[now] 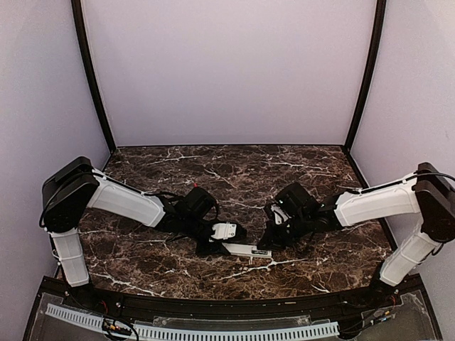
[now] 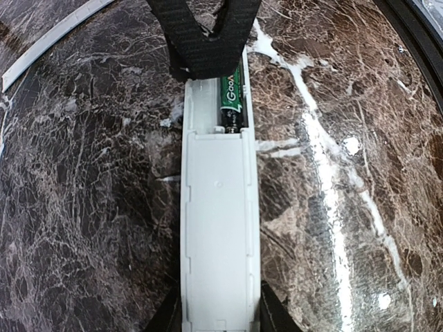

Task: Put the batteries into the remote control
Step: Load the battery into the battery compartment, then pick up the battery from the center of the board.

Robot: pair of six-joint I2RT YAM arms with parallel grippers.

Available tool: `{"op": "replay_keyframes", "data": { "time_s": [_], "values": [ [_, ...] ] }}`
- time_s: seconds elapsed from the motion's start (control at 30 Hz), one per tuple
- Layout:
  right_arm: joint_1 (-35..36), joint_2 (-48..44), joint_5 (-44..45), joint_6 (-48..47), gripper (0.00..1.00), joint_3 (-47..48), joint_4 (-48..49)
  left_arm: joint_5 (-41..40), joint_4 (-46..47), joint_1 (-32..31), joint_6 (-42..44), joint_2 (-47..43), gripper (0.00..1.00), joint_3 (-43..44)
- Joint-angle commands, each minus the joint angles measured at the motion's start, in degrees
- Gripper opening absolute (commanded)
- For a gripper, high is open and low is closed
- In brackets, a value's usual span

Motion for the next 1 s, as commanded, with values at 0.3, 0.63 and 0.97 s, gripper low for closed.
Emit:
{"op": "replay_keyframes", "data": {
  "time_s": [0.3, 0.63, 0.97],
  "values": [
    [-0.22, 2.89, 2.45, 0.13, 0.0, -2.88, -1.24, -1.41, -6.39, -0.71, 1.0, 0.32, 0.0, 0.0],
    [-0.22, -4.53, 4.32, -5.48, 0.0, 6.19, -8.99, -2.53, -8.77, -0.75, -1.07, -3.27, 0.39, 2.4],
    [-1.37, -6.26, 8.89, -10.93, 0.0, 13.02, -14.22, -0.84, -13.38, 0.84, -1.45, -11.26, 0.74, 4.63]
  ]
}}
